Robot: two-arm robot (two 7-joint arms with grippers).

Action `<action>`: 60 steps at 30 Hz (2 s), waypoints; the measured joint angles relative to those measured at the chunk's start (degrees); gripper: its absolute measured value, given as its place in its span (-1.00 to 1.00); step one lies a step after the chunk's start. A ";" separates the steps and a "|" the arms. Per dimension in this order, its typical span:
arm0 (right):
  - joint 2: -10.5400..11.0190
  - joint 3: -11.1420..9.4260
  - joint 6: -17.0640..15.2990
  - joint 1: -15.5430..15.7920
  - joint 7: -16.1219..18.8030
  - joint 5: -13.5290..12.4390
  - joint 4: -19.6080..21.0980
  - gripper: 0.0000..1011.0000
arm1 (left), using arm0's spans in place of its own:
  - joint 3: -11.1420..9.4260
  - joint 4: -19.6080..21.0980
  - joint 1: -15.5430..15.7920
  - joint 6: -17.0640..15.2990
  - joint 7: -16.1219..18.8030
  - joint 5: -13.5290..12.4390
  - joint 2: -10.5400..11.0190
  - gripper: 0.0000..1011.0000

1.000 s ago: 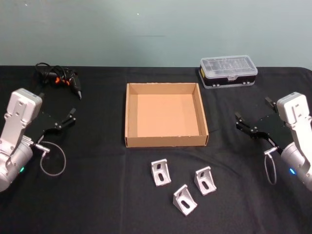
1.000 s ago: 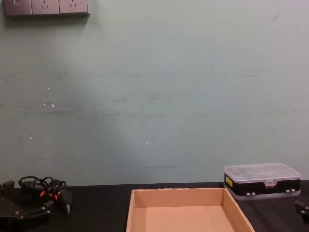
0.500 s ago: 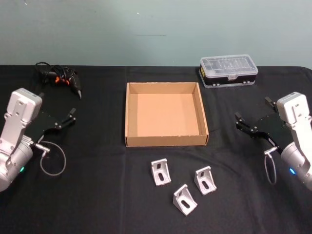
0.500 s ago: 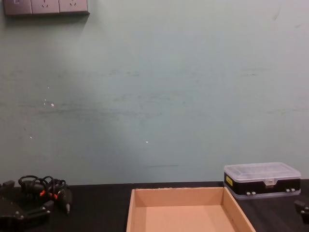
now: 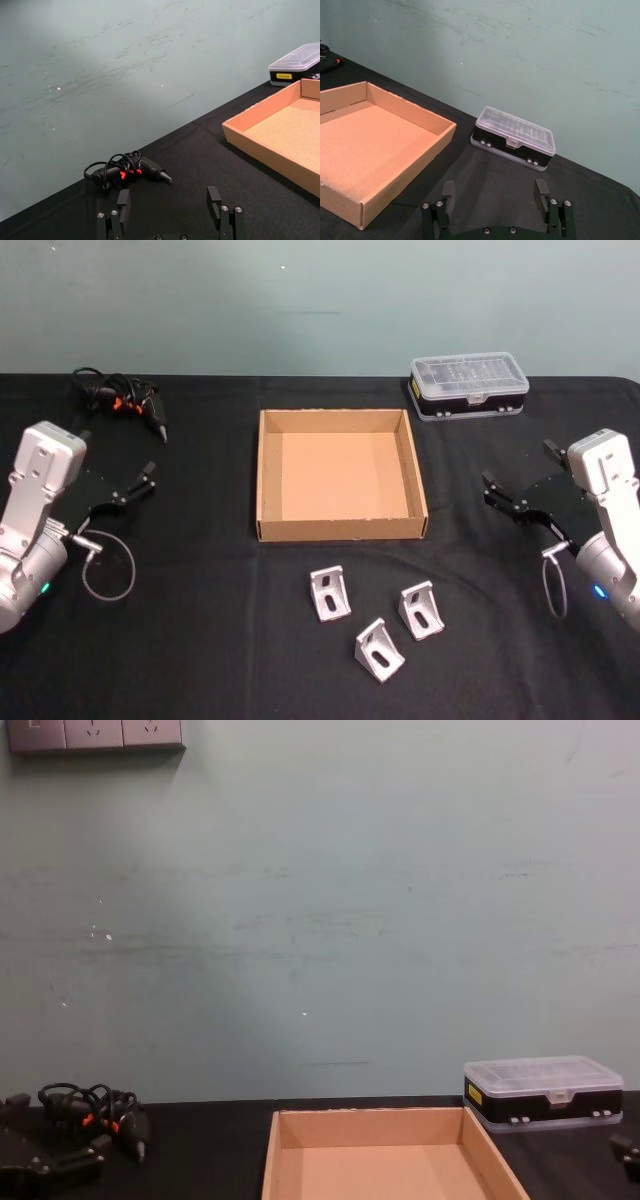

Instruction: Use one hand to pick up the angle iron from the table and place it into the box.

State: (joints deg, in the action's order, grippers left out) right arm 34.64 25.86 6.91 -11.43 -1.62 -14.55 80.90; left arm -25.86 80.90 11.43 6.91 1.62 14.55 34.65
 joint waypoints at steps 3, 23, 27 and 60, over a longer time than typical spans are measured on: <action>0.00 0.00 0.00 0.00 0.00 0.00 0.00 0.98 | 0.00 0.00 0.00 0.00 0.00 0.00 0.00 0.98; -0.15 -1.90 0.03 1.59 1.83 -0.89 1.32 0.98 | 0.00 0.00 0.00 0.00 0.00 0.00 0.00 0.98; 0.86 -3.70 -0.90 3.54 3.55 -2.81 4.50 0.98 | 0.00 0.00 0.00 0.00 0.00 0.00 0.00 0.98; 11.41 -12.42 -29.50 15.31 21.31 -29.67 27.73 0.98 | 0.00 0.00 0.00 0.00 0.00 0.00 0.00 0.98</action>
State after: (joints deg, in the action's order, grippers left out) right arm 46.06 13.44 -22.59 3.88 19.69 -44.22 108.63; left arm -25.86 80.90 11.43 6.91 1.62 14.55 34.65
